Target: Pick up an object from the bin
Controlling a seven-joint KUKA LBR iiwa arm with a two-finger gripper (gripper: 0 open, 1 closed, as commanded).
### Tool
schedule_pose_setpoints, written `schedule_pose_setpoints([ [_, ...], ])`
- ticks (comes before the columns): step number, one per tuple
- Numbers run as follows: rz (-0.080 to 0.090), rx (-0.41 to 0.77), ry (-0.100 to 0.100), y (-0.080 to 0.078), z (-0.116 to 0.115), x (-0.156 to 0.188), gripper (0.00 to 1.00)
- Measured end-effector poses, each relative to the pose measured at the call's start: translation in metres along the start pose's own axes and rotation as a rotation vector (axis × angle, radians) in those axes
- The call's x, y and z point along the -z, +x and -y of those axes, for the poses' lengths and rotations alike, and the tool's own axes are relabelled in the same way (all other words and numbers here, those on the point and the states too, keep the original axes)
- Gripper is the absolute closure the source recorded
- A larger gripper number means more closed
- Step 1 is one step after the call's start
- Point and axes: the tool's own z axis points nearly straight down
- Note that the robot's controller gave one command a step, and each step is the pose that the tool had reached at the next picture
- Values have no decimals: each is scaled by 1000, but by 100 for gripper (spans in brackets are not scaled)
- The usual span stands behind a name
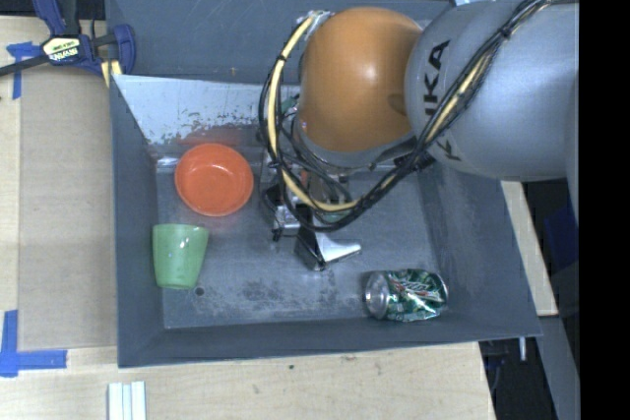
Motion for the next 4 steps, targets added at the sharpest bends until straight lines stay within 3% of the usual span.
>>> schedule_pose_setpoints([
  [1,9,-4,-2,-2,1,5,0],
  [2,11,74,-3,-67,-55,-110,0],
  [3,9,149,-1,-73,-63,-95,0],
  [4,14,641,0,-48,-59,-99,0],
])
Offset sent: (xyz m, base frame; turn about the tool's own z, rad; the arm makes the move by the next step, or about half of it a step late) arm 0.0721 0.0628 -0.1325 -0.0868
